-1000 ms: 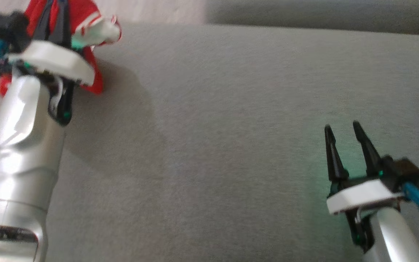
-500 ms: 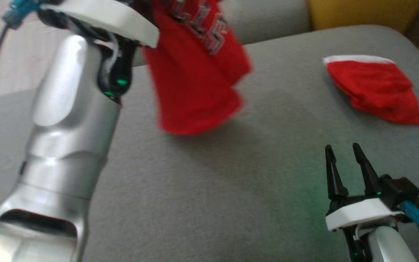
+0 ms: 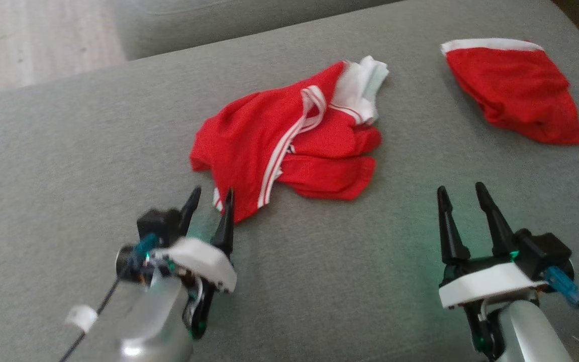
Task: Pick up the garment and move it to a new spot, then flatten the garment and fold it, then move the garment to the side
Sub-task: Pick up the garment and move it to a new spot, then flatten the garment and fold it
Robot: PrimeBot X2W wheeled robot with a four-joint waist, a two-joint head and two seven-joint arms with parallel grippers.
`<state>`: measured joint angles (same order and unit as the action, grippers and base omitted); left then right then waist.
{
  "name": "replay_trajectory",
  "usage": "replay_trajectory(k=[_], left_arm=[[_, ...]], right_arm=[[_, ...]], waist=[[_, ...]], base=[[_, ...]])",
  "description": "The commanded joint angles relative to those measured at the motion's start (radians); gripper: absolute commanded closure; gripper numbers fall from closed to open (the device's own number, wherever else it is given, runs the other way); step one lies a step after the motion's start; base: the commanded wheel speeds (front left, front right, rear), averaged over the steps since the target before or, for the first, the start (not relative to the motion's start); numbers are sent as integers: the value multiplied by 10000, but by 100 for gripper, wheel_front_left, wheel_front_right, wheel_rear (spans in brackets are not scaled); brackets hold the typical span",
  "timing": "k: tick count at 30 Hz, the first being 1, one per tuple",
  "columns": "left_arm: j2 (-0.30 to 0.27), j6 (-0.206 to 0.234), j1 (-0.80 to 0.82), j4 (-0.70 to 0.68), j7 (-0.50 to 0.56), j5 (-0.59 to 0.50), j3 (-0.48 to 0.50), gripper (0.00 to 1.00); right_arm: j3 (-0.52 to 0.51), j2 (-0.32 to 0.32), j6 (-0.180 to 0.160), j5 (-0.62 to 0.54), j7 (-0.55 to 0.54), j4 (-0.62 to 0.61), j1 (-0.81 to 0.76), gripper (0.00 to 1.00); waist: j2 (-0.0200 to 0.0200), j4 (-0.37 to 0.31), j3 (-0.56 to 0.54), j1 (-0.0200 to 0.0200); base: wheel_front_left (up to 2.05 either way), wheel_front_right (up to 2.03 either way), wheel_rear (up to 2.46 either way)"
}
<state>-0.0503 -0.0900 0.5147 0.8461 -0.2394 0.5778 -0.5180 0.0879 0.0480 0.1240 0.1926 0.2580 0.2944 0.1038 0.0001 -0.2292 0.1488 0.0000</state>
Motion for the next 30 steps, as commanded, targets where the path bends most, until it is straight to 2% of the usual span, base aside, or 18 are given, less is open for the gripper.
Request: replay_trajectory(k=[1, 8, 11, 14, 16, 19, 30], left_arm=[[-129, 185, 167, -365, -185, -197, 338, 0], [-34, 1222, -3355, -4072, -220, -1595, 2398, 0], [-9, 1306, -4633, -5575, -221, -2181, 3129, 0], [-4, 1492, -5570, -6674, -222, -2827, 3385, 0], [-2, 1610, -5976, -7125, -222, -3411, 3448, 0], [-1, 1771, -6372, -7435, -222, -3490, 3584, 0], [0, 1594, -6420, -7615, -223, -3675, 3542, 0]], right_arm=[[254, 24, 67, -196, 38, -391, 98, 0], [-112, 23, 67, -101, 38, -433, -899, 0], [-205, 23, 67, -55, 38, -513, -1241, 0], [-214, 23, 67, -203, 38, -563, -1564, 0], [-192, 23, 67, -383, 38, -592, -1734, 0], [-255, 23, 67, -435, 38, -779, -1906, 0], [-361, 22, 67, -367, 38, -1132, -2325, 0]], waist=[[-1, 453, -286, 0], [-1, 1978, -1436, 0], [-1, 2498, -1776, 0], [-1, 2902, -2049, 0], [-1, 3074, -2149, 0], [-1, 3221, -2206, 0], [-1, 3195, -2267, 0]], base=[[0, 0, 0], [0, 0, 0], [0, 0, 0], [0, 0, 0], [0, 0, 0], [0, 0, 0], [0, 0, 0]])
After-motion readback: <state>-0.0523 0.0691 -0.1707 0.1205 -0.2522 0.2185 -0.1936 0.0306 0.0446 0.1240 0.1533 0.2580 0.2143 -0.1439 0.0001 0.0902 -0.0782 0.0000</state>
